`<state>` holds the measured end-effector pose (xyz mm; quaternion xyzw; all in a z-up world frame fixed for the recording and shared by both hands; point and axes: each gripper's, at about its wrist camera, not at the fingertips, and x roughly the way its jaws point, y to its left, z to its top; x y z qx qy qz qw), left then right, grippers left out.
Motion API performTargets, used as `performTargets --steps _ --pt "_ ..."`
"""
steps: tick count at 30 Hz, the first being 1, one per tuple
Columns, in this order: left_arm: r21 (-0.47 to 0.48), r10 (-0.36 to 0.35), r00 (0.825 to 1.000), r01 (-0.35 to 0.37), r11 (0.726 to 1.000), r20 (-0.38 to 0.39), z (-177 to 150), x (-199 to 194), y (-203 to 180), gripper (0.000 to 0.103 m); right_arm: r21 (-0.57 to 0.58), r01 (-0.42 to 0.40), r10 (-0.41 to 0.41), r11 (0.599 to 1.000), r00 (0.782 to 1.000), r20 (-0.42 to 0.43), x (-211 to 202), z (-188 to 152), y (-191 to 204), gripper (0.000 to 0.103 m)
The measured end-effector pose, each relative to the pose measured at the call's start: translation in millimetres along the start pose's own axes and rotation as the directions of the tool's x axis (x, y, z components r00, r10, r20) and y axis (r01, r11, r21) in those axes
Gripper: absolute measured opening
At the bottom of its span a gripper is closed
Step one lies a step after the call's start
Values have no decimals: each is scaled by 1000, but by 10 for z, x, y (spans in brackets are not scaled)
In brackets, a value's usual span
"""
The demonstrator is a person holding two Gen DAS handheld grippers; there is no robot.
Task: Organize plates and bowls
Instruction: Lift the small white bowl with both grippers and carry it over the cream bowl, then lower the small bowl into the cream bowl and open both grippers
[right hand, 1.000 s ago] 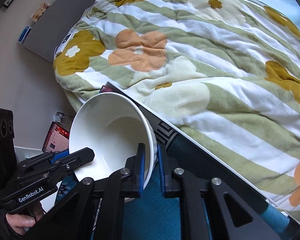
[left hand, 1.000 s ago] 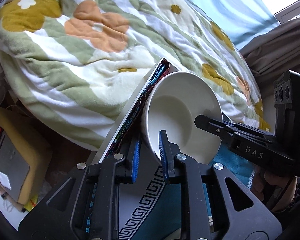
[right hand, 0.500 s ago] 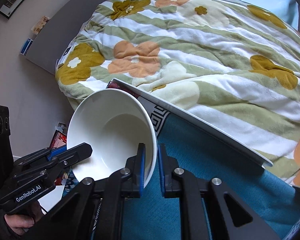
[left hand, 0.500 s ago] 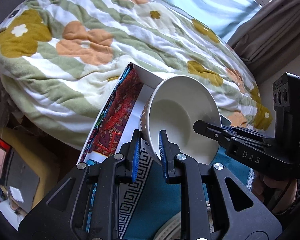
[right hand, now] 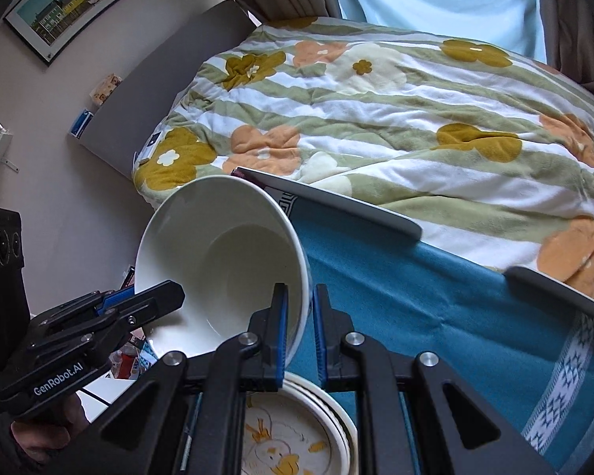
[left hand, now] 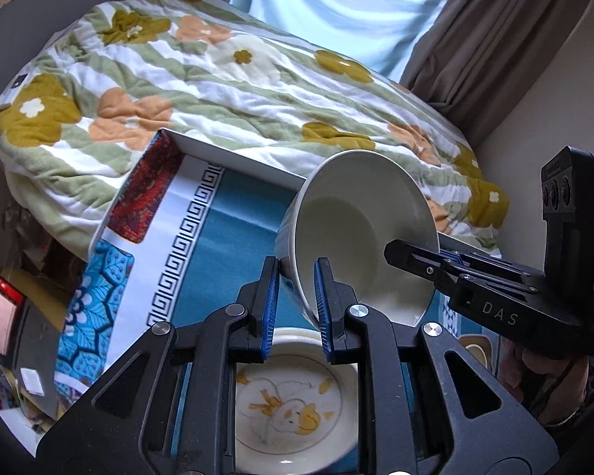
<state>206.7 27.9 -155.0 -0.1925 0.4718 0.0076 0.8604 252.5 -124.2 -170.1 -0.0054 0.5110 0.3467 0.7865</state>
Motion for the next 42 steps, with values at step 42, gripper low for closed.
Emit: performTargets --steps 42 --pt "413 -14 923 186 891 -385 -1680 1081 -2449 16 442 272 -273 855 960 -63 -1250 -2433 -1607 12"
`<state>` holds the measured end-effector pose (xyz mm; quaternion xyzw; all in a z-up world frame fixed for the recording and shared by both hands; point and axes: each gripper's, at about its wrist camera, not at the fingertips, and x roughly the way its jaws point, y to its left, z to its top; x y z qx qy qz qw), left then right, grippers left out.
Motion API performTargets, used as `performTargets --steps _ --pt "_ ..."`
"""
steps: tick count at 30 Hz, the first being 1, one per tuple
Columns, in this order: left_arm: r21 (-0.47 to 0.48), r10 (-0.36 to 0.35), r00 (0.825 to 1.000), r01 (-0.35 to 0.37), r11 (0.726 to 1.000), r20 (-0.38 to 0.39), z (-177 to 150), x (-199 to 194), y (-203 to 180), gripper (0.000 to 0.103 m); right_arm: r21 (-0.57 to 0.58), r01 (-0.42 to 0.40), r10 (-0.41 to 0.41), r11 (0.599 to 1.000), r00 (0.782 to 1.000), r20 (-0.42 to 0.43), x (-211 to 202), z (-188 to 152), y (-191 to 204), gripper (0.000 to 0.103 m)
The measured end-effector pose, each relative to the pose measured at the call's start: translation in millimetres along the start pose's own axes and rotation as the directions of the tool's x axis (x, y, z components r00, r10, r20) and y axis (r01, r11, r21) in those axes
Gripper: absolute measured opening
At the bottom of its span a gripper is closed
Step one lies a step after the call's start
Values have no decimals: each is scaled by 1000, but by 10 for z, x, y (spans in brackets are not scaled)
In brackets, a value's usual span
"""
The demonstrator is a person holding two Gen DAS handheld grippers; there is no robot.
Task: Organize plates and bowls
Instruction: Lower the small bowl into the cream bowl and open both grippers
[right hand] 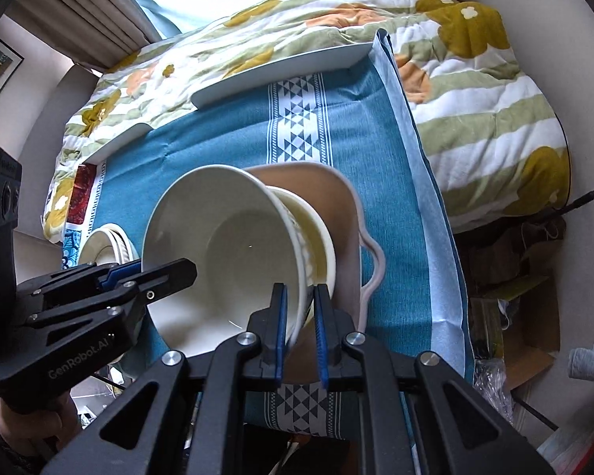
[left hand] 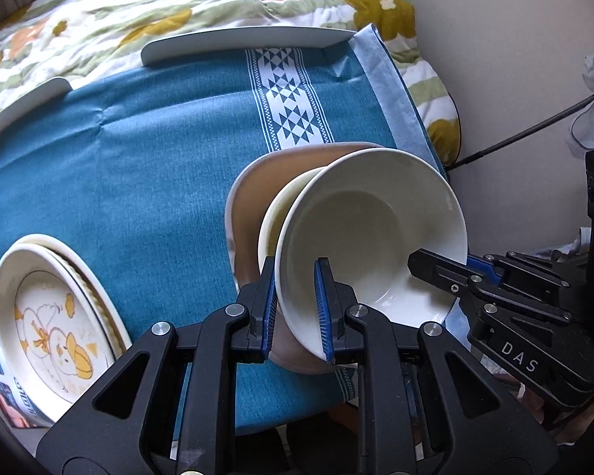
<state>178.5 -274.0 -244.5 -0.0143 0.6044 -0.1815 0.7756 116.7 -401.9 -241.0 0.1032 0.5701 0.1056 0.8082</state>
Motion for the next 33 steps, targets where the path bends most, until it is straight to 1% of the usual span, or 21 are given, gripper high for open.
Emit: performTargets --steps 6,10,17,23,30,32,33 --pt "28 30 999 -30 999 -21 46 87 -41 16 -14 26 -26 1000 1000 -11 52 14 5 12" --pt "75 85 996 -84 994 -13 71 101 -121 16 -10 23 -23 1000 1000 -15 61 26 -5 12" --pt "146 188 982 -187 972 4 45 106 -256 16 -15 27 -27 1000 999 -17 59 26 12 12" --pt "159 214 977 -213 964 10 48 124 -278 16 -15 26 -26 1000 1000 -15 58 23 5 12" --pt "189 259 966 -259 947 24 18 140 -334 16 -9 19 -19 1000 1000 -10 53 7 -1 12" --pt "195 276 961 -276 941 29 11 141 -342 16 -8 19 -19 1000 1000 -11 54 5 -1 12" --pt "201 293 956 -294 935 34 5 141 -347 16 -7 20 -20 1000 1000 -11 54 5 -3 12"
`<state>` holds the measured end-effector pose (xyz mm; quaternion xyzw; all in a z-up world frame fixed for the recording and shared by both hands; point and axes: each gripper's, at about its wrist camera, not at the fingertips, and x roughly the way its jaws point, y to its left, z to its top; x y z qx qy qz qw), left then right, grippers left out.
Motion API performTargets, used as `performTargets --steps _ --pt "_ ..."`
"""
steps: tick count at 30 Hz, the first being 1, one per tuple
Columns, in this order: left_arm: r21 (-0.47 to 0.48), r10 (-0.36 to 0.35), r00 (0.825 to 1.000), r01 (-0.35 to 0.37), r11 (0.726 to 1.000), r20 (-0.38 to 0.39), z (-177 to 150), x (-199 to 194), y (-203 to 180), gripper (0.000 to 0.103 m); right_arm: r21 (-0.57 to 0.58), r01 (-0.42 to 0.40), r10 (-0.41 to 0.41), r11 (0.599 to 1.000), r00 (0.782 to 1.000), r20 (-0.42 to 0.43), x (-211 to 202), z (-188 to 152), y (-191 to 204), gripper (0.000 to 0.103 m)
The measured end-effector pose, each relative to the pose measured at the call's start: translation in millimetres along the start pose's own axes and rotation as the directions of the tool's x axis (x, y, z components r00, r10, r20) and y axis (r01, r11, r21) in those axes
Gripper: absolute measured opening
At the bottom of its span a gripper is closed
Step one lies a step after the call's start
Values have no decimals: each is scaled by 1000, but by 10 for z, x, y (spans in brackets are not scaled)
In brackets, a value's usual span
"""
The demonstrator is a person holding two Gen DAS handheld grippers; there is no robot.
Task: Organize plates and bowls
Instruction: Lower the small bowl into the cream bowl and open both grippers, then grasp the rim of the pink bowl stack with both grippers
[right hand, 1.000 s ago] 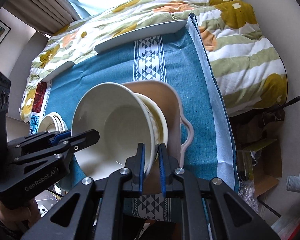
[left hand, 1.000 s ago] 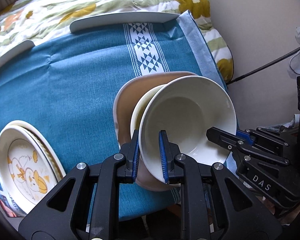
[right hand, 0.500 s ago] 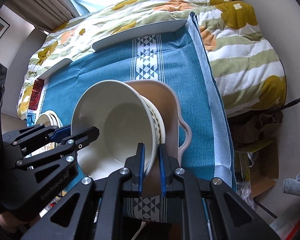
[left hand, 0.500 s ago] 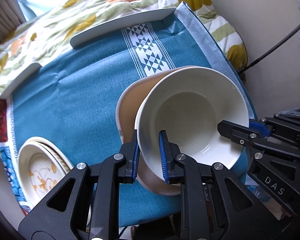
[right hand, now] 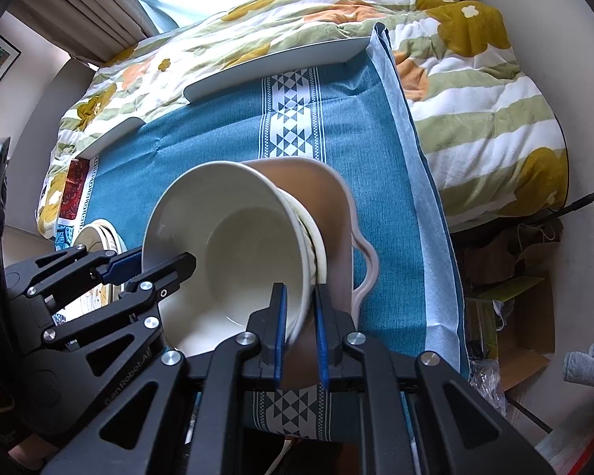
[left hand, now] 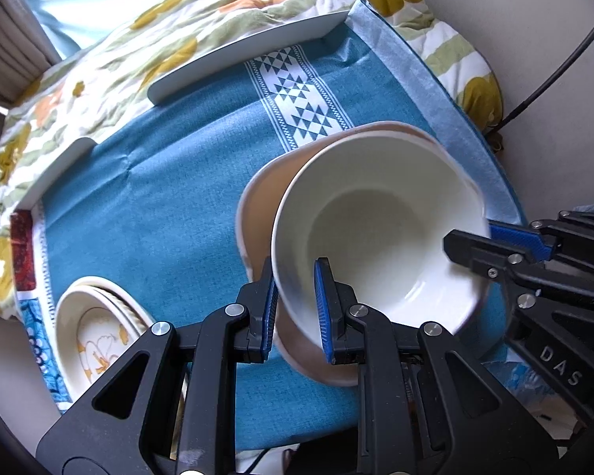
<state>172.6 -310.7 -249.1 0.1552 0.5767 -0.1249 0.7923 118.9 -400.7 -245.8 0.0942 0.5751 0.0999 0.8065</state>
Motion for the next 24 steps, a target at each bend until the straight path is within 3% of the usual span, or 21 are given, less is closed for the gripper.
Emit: performTargets --steps 13,17,19,20,22,23,24 --pt "-12 -26 1000 26 1000 12 -25 -104 59 16 18 -21 21 1000 1000 15 -54 -11 -12 12" --pt "-56 -57 994 63 996 98 -53 -461 238 16 1 -45 44 999 995 88 -370 -25 -40 12" --pt "-84 -100 979 116 990 180 -94 -717 378 17 -27 -62 65 998 990 126 -571 -73 -41 12" --pt "-95 -120 966 145 985 230 -135 -857 455 21 -44 -66 72 997 987 142 -652 -101 -34 12" --pt "-108 -133 937 176 978 322 -260 -1098 602 60 -97 -76 92 992 980 178 -820 -181 -12 12" --pt "-118 -117 926 169 979 358 -332 -1172 662 100 -117 -73 95 990 976 195 -883 -232 -4 14" --pt "-132 -89 914 152 980 395 -414 -1239 714 102 -134 -63 91 989 973 212 -935 -285 -11 18"
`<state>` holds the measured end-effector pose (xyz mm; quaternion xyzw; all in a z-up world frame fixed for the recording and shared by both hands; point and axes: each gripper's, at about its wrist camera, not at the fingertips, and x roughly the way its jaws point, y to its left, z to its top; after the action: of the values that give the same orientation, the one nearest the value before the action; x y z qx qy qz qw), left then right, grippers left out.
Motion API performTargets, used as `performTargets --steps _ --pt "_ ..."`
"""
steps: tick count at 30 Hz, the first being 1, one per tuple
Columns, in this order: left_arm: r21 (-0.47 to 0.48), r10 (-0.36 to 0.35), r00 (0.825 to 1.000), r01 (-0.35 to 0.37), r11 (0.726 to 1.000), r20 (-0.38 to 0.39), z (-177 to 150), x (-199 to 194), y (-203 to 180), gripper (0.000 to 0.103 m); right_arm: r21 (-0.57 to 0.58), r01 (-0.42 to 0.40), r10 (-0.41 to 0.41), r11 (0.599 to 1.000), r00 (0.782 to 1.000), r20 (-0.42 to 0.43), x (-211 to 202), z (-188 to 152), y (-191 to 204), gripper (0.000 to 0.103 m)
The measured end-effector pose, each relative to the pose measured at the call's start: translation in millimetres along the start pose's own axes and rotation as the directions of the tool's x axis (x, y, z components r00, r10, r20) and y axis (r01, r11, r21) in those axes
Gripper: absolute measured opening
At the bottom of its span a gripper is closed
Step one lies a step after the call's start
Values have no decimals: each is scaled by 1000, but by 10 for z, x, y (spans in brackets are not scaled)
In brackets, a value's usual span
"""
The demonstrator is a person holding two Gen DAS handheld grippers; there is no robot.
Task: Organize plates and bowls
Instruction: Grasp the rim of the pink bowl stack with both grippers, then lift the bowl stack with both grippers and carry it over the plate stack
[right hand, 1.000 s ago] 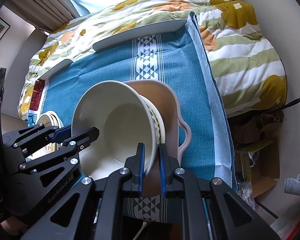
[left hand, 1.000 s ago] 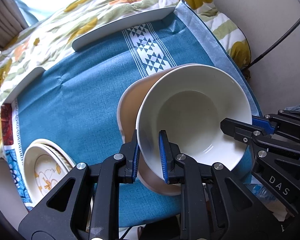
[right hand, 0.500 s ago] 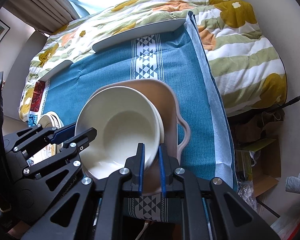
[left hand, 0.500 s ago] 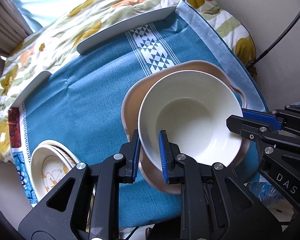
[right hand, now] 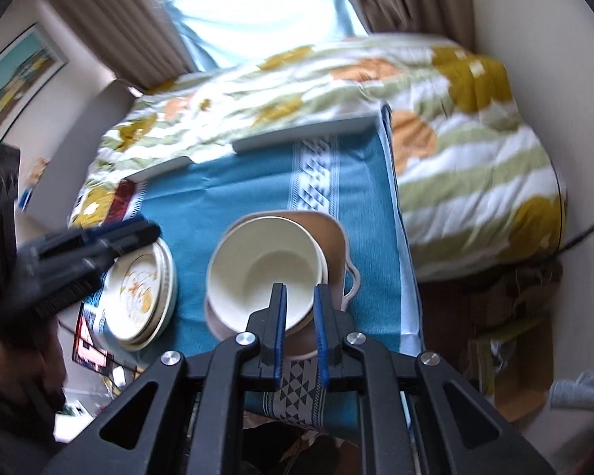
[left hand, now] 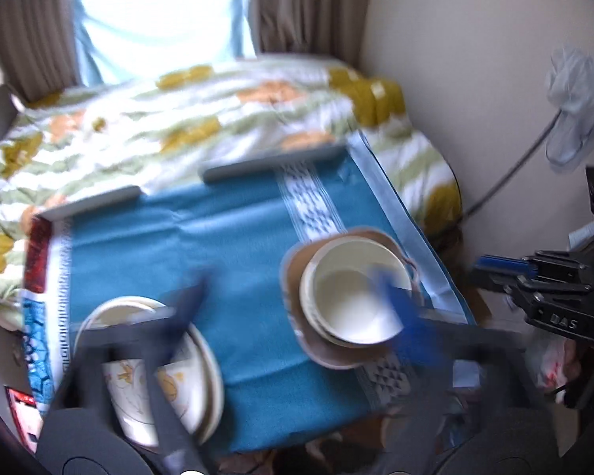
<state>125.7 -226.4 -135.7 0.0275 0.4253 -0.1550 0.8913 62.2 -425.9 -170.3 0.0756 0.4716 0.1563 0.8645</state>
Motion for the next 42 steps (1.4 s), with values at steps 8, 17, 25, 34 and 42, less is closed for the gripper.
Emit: performTargets --steps 8,17,25,34,42 --pt "67 56 991 -48 997 -121 -276 195 133 103 -93 111 -121 990 986 -113 183 -199 -112 103" --pt "139 69 946 -26 990 -318 -506 864 18 102 -153 197 -227 969 950 -215 694 -101 -226 103" --pt "154 64 912 -1 988 -405 -561 1209 -13 88 -240 170 -240 956 922 -304 1025 -83 -256 73" --pt "146 25 878 51 988 -478 -574 1509 -52 68 -306 86 -205 948 902 -380 1307 -51 -149 42" --pt "99 -33 881 90 991 -473 -612 1681 31 62 -273 26 -138 962 906 -401 1509 -43 -228 30"
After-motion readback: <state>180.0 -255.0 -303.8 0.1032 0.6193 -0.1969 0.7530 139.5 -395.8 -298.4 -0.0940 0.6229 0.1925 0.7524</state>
